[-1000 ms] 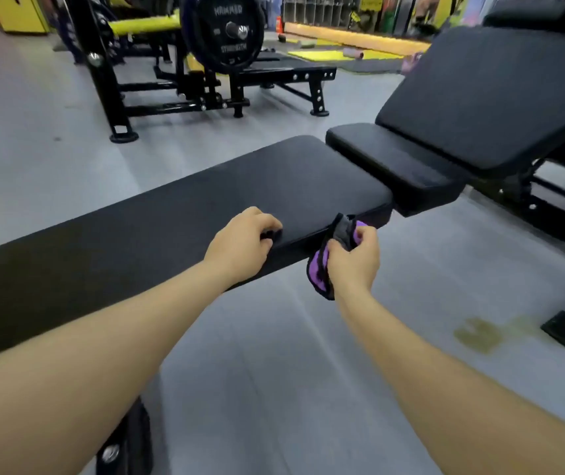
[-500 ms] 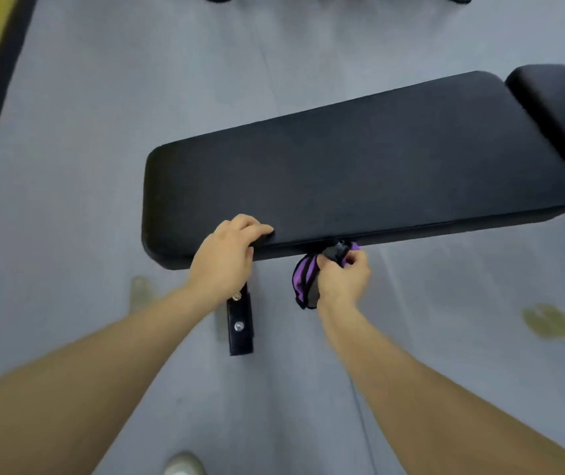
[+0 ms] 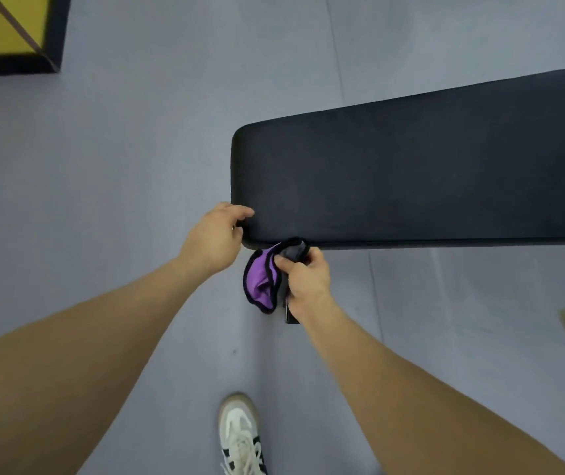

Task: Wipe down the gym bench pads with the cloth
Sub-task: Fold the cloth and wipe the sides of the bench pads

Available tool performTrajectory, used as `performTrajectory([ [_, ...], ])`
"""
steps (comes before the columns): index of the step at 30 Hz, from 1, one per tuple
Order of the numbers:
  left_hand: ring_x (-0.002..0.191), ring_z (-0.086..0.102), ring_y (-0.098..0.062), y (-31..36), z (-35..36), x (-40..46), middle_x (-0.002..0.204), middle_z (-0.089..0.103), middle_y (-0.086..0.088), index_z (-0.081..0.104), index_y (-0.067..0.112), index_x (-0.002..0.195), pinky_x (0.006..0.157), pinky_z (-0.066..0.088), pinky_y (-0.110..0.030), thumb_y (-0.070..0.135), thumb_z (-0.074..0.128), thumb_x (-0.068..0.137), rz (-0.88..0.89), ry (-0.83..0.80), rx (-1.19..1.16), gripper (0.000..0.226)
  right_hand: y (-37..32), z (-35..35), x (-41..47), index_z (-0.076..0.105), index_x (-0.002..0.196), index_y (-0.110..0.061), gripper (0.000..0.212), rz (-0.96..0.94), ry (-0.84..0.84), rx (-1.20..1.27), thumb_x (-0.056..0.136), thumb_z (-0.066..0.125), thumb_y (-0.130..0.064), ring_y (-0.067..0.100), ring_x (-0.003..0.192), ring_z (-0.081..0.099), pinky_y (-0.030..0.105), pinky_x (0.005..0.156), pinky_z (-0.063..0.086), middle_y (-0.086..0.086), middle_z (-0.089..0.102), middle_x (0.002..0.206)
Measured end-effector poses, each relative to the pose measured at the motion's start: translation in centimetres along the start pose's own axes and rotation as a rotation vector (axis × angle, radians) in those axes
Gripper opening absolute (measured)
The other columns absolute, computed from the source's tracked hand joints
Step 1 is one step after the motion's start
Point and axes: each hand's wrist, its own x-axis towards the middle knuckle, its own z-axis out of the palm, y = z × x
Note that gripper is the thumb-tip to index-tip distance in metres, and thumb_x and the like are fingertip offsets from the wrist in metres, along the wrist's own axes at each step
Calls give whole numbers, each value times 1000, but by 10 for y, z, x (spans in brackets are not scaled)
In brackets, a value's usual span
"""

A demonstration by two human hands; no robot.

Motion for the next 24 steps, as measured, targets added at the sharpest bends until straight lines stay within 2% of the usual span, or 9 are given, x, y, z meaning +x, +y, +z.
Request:
performTrajectory([
  [4, 113, 56, -23, 13, -50, 4, 128, 53, -7, 55, 15, 127, 98, 39, -30, 4, 44, 92, -5, -2, -59, 38, -53, 25, -26, 55, 85, -13, 30, -56, -166, -2, 82, 56, 16, 21, 81, 61, 39, 84, 52, 4, 63, 85],
  [8, 102, 60, -21, 41, -106, 12, 124, 56, -8, 56, 13, 125, 94, 43, -29, 10, 48, 93, -5, 18, -167, 33, -120, 59, -49, 56, 91, -13, 31, -108, -206, 24, 83, 56, 16, 22, 80, 63, 35, 78, 55, 7, 64, 90],
  [11, 92, 59, -17, 63, -145, 16, 116, 62, -6, 58, 13, 122, 86, 41, -21, 14, 49, 94, -37, 16, -288, 29, -156, 75, -66, 57, 95, -11, 28, -125, -212, 71, 84, 56, 15, 27, 89, 63, 41, 87, 53, 12, 64, 97],
  [14, 89, 57, -17, 86, -181, 18, 102, 64, -4, 63, 12, 112, 81, 41, -22, 20, 48, 96, -62, -24, -416, 24, -191, 88, -83, 59, 103, -7, 27, -149, -227, 112, 85, 55, 13, 30, 91, 63, 44, 91, 52, 15, 65, 99],
  [16, 90, 57, -19, 96, -198, 22, 95, 64, -3, 65, 15, 104, 86, 46, -30, 24, 48, 96, -87, -80, -515, 21, -213, 94, -90, 60, 103, -6, 26, -173, -242, 86, 85, 55, 13, 28, 87, 64, 42, 89, 53, 15, 66, 96],
  [19, 96, 59, -19, 112, -225, 36, 103, 66, -5, 64, 20, 99, 99, 47, -39, 28, 49, 95, -143, -178, -625, 17, -245, 103, -93, 62, 97, -8, 24, -194, -260, 53, 87, 53, 12, 27, 86, 64, 39, 87, 53, 14, 66, 95],
  [22, 101, 62, -23, 128, -258, 66, 109, 67, -7, 63, 18, 98, 101, 46, -42, 30, 51, 95, -182, -235, -659, 18, -284, 120, -89, 61, 101, -6, 23, -194, -275, 77, 88, 52, 11, 26, 86, 64, 38, 87, 52, 12, 66, 95],
  [24, 103, 63, -24, 139, -281, 96, 110, 68, -10, 63, 14, 101, 99, 47, -42, 36, 53, 93, -189, -255, -680, 26, -310, 135, -77, 60, 105, -4, 24, -201, -307, 114, 89, 50, 11, 25, 85, 64, 37, 86, 52, 11, 66, 93],
])
